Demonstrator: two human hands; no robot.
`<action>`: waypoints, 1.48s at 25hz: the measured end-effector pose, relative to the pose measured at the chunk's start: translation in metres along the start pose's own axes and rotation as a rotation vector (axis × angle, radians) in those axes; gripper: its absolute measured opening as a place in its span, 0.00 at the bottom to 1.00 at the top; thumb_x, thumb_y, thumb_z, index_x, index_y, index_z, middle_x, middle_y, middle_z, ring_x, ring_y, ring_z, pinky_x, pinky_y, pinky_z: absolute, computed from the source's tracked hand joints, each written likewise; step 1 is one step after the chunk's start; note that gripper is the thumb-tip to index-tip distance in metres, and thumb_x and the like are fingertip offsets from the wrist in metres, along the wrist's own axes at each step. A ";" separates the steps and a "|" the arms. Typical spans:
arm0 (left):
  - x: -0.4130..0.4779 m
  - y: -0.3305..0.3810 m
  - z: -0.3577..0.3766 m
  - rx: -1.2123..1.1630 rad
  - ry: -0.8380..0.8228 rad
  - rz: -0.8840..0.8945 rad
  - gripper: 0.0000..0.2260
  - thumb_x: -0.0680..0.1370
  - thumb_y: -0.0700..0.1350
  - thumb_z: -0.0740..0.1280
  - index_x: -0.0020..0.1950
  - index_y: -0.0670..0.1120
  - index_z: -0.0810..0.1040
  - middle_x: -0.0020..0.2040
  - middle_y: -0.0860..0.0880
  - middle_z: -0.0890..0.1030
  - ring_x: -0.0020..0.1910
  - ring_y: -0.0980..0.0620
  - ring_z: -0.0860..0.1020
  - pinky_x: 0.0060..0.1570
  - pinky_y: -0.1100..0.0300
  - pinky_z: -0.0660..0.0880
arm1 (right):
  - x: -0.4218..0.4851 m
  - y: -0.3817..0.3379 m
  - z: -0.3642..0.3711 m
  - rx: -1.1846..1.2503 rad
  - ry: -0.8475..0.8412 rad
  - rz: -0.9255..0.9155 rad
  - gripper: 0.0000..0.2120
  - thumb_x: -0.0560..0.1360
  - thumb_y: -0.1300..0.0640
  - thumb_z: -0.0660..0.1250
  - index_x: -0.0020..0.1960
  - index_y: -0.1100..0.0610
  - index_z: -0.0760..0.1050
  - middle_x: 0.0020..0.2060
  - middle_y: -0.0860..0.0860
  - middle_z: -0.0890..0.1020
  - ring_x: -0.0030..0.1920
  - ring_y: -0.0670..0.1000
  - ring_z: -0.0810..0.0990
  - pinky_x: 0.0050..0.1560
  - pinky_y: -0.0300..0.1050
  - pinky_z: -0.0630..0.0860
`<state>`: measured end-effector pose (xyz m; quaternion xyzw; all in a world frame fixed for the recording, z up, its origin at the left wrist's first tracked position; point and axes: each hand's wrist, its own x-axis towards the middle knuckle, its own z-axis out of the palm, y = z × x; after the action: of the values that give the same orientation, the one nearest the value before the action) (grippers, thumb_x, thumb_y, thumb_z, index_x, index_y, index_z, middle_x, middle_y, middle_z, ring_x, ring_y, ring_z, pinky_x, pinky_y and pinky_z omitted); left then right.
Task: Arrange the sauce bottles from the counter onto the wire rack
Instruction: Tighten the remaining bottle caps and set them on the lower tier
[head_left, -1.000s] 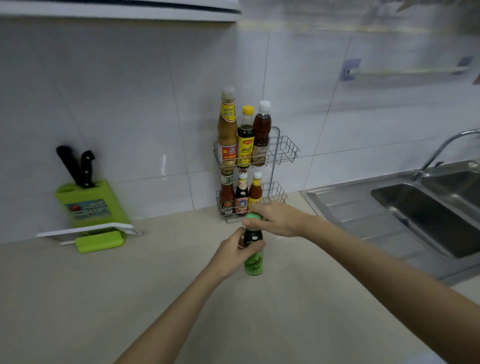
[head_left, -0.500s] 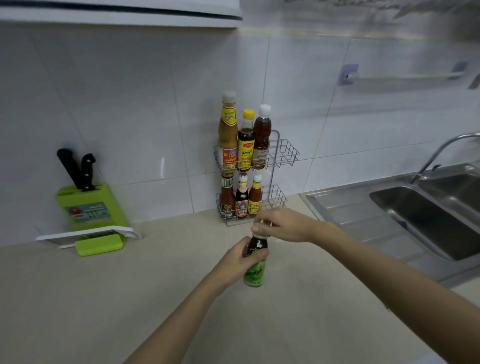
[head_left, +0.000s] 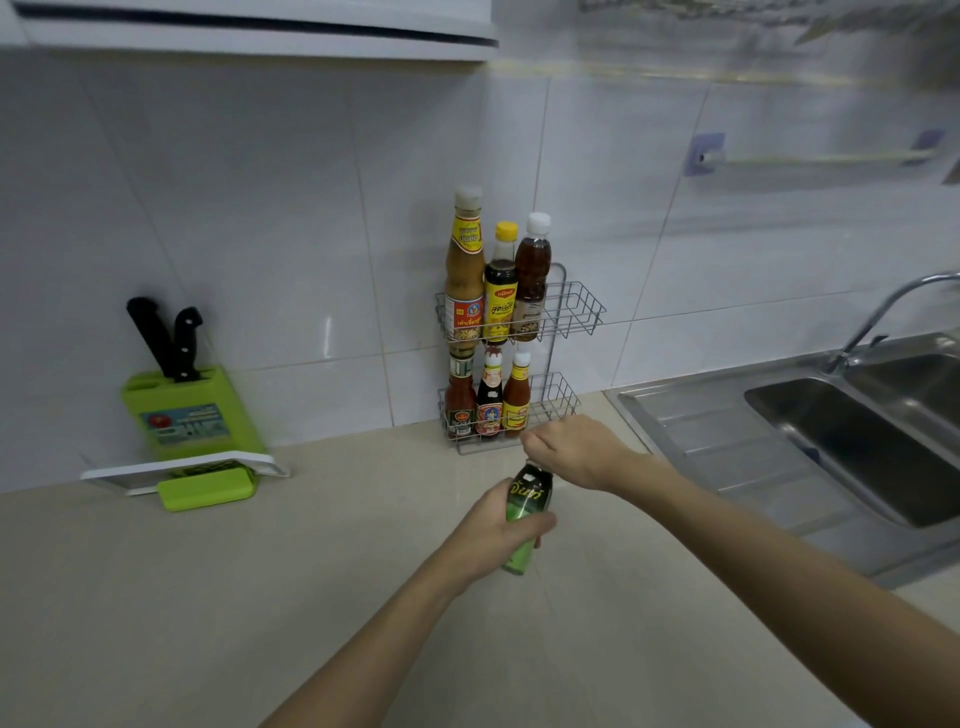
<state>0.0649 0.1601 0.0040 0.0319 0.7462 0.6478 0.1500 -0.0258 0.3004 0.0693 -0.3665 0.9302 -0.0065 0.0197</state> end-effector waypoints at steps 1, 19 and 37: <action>0.000 -0.002 0.004 0.015 0.029 -0.010 0.11 0.70 0.53 0.70 0.49 0.53 0.73 0.39 0.50 0.80 0.36 0.55 0.80 0.41 0.56 0.76 | 0.001 0.000 0.002 -0.068 -0.028 -0.015 0.15 0.81 0.53 0.51 0.44 0.61 0.70 0.38 0.58 0.77 0.38 0.60 0.75 0.39 0.54 0.74; 0.045 -0.006 -0.003 0.197 0.211 -0.043 0.22 0.67 0.58 0.73 0.56 0.51 0.72 0.46 0.51 0.79 0.41 0.55 0.79 0.26 0.68 0.74 | 0.002 0.017 0.034 1.128 -0.052 0.455 0.20 0.72 0.37 0.65 0.48 0.53 0.76 0.41 0.51 0.81 0.39 0.47 0.80 0.32 0.40 0.80; 0.148 -0.085 -0.106 0.099 0.774 -0.174 0.08 0.79 0.35 0.61 0.56 0.39 0.76 0.52 0.42 0.81 0.54 0.41 0.79 0.50 0.59 0.71 | 0.117 0.141 0.090 0.821 0.728 0.666 0.15 0.76 0.55 0.67 0.60 0.60 0.73 0.53 0.53 0.73 0.50 0.50 0.75 0.55 0.46 0.76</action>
<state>-0.0918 0.0808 -0.0936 -0.2705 0.7778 0.5602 -0.0896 -0.2033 0.3242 -0.0280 0.0050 0.8631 -0.4797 -0.1575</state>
